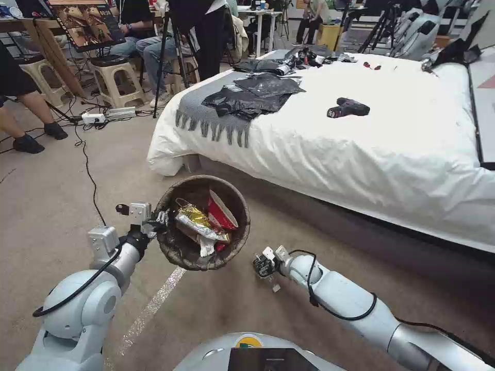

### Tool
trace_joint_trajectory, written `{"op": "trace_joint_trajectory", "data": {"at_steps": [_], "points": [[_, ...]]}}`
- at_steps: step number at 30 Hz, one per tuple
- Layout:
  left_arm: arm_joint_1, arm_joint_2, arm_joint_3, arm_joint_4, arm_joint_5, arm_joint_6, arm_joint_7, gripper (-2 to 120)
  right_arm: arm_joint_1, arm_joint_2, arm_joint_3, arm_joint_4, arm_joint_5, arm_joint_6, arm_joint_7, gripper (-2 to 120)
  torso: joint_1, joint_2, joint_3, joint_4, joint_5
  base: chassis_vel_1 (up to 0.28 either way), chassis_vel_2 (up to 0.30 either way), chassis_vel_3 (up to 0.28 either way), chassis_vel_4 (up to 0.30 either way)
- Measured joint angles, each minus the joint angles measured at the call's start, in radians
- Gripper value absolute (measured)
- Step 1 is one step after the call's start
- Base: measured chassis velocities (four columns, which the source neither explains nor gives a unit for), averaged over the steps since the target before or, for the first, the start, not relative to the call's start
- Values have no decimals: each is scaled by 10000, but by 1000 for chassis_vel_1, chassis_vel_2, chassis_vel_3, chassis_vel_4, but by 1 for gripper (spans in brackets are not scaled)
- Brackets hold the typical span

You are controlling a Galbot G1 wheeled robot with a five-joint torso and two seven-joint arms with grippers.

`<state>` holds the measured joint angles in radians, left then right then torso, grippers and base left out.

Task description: Pick up the trash bin, then pick up the garbage from the floor and place it into the trash bin.

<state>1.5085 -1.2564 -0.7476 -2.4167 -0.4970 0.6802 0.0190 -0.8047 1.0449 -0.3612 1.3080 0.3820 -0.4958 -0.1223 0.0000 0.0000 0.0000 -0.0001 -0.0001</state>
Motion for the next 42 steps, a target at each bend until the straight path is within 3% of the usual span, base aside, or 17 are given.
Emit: {"op": "trace_joint_trajectory", "data": {"at_steps": [18,23,31,37,42], "points": [[-11,-39,21,-23,25,-6,-6,2,-32,270,229,-268,620,-14,94,36,0,1,-1,-1,-1,0,0,0,0],[-18,-53,21,-23,25,-8,-9,2,-86,293,317,-308,690,17,101,27,0,1,-2,0,0,0,0,0,0],[-35,-55,18,-19,25,-13,-14,2,-285,213,539,-73,692,93,210,27,0,0,0,3,5,0,0,0,0],[7,-33,-33,-19,12,-14,-12,2,-579,-371,952,1103,921,101,296,27,0,0,0,2,3,0,0,0,0],[34,-8,-69,-26,-9,-13,-10,2,-983,-1342,1701,2792,1395,117,238,27,0,0,0,0,1,0,0,0,0]]}}
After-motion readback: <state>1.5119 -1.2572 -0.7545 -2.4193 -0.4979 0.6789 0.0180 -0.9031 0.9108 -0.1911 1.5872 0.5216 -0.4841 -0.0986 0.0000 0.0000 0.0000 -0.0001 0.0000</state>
